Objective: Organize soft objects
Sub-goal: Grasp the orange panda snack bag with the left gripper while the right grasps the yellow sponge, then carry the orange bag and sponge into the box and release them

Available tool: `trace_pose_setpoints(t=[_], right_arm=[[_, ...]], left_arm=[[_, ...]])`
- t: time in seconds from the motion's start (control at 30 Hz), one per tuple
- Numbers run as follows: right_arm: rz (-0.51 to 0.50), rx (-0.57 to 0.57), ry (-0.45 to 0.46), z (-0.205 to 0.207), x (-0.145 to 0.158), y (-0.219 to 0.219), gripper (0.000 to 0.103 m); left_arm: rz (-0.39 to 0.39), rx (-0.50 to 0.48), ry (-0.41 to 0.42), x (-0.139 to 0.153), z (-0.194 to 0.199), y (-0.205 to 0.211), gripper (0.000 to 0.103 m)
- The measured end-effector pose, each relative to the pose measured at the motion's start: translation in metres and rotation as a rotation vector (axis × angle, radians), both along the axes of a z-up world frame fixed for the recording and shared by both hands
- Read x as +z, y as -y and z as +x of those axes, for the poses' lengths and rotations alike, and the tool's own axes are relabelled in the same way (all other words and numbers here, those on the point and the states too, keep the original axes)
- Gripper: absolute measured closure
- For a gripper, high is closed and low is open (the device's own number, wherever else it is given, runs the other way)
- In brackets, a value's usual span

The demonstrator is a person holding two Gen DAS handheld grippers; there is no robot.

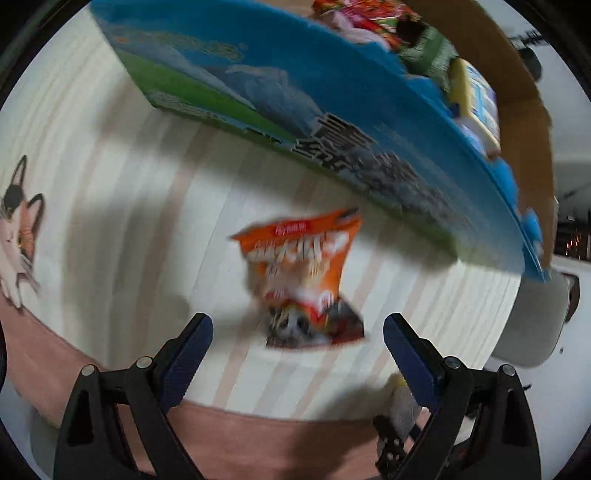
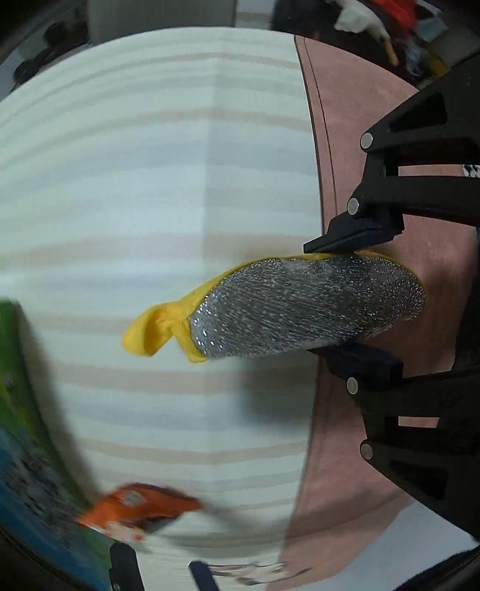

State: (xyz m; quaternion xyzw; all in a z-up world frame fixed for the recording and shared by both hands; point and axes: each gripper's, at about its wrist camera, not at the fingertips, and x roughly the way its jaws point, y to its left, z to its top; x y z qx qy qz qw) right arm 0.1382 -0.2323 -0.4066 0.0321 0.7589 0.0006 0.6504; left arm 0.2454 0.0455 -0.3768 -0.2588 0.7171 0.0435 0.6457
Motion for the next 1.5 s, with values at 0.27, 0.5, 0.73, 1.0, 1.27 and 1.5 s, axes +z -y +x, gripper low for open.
trace_pose_setpoints(t=[0.27, 0.5, 0.73, 1.0, 1.27, 1.5], right_arm=[[0.040, -0.042, -0.024, 0.006, -0.008, 0.017, 0.058], [0.086, -0.047, -0.042, 0.005, -0.011, 0.021, 0.058], [0.070, -0.010, -0.062, 0.006, -0.012, -0.009, 0.036], [0.093, -0.038, -0.071, 0.002, -0.021, -0.010, 0.025], [0.141, -0.065, -0.036, -0.002, -0.003, -0.004, 0.025], [0.126, -0.040, -0.024, 0.005, 0.003, -0.002, 0.025]], left_arm=[[0.215, -0.242, -0.032, -0.022, -0.013, 0.031, 0.054], [0.300, -0.407, -0.091, -0.027, -0.084, 0.041, 0.051], [0.263, -0.320, -0.086, -0.027, -0.082, 0.023, 0.035], [0.244, -0.315, -0.095, -0.030, -0.077, 0.010, 0.027], [0.217, -0.286, -0.018, -0.029, -0.082, -0.018, 0.002], [0.252, -0.296, -0.045, -0.036, -0.073, -0.011, 0.000]])
